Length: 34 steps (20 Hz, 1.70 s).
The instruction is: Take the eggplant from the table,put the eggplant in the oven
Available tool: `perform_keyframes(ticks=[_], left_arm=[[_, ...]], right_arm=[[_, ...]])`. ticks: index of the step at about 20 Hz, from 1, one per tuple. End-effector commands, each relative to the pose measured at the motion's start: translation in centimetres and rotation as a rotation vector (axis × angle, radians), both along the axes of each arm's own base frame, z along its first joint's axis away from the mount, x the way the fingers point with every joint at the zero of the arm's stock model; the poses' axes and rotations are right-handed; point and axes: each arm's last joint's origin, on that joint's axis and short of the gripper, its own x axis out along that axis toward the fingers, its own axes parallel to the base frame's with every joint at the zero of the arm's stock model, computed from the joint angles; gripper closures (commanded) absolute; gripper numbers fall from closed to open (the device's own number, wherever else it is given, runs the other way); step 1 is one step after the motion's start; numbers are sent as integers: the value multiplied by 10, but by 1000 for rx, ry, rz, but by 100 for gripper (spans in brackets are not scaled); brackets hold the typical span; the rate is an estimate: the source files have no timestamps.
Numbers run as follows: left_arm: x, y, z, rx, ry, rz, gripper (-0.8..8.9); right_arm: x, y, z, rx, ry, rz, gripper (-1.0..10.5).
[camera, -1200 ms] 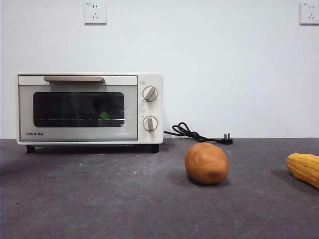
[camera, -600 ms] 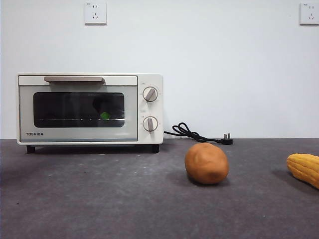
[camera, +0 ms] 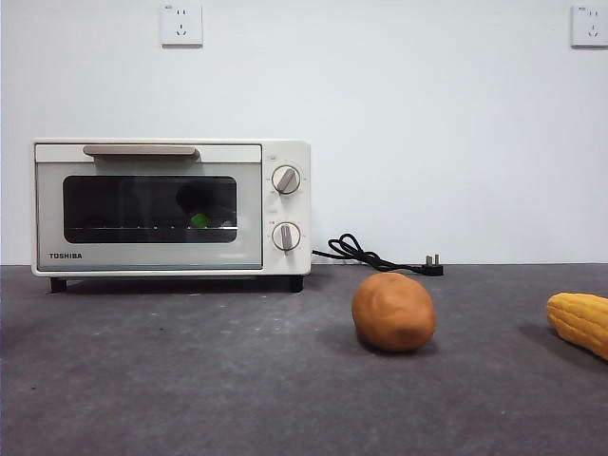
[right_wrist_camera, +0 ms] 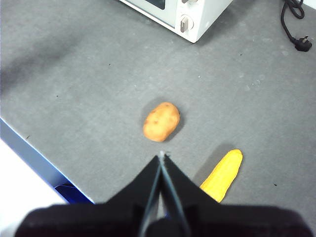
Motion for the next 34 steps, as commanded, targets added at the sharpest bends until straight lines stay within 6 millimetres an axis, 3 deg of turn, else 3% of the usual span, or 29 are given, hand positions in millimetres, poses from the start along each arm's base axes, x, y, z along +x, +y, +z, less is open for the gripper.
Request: perform_keyframes(ticks=[1,5,10,31,34], left_arm=[[3,1,-19,-40,30,36,818],[7,4,-55,-104,86,103,818],[10,4,-79,-155,140,129,818],[11,6,-81,-172,169,174,818],[11,6,-81,-172,169,174,818]], right_arm=[[0,0,-3,-14,27,-7,946],[0,0,-3,-14,27,-7,946],[0,0,-3,-14,27,-7,946],[0,3,-4,-16,33,10,946],[1,-1,-4,-54,-2,-47,946]])
